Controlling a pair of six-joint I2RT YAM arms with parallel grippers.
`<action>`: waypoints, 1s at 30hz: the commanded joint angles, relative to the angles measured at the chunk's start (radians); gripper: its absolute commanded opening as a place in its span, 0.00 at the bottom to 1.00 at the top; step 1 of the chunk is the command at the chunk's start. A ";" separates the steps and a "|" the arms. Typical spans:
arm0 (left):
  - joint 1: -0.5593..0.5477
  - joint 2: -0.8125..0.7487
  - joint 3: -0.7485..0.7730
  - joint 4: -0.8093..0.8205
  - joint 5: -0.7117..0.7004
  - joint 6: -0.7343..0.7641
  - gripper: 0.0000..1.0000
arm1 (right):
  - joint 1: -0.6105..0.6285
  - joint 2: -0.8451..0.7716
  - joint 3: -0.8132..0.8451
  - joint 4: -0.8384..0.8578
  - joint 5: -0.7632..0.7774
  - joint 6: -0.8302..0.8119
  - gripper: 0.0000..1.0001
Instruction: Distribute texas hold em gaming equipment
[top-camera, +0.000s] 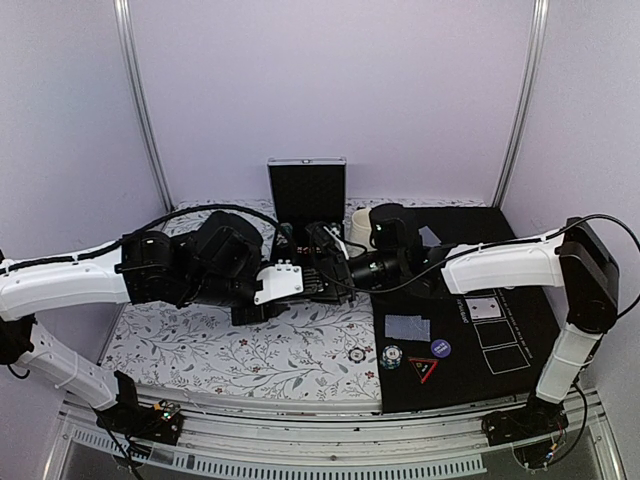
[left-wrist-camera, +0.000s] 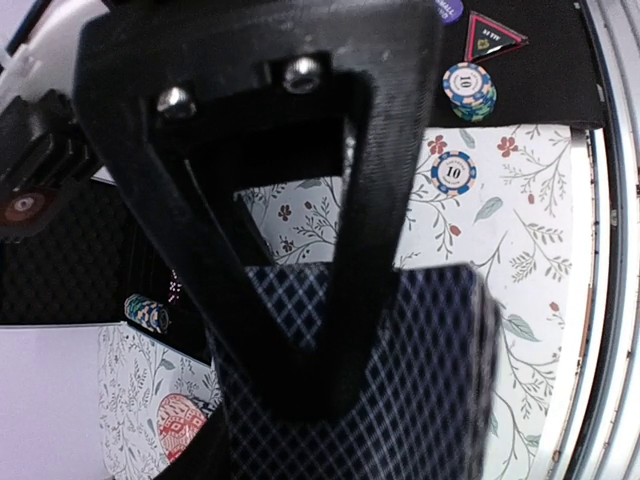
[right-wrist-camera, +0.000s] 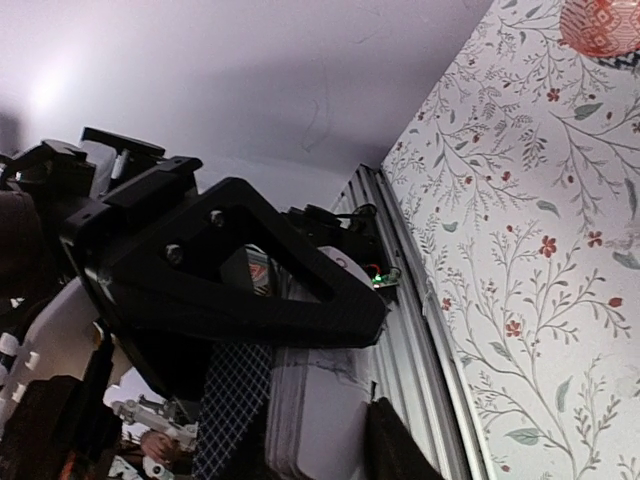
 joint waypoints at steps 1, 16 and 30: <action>-0.001 0.011 0.014 0.033 0.004 0.008 0.47 | 0.012 -0.004 0.039 0.026 -0.056 -0.016 0.12; 0.061 -0.004 -0.013 0.008 0.139 -0.035 0.75 | 0.024 -0.056 0.061 -0.137 -0.056 -0.222 0.02; 0.071 0.016 -0.002 0.005 0.159 -0.037 0.49 | 0.028 -0.085 0.099 -0.208 0.000 -0.304 0.07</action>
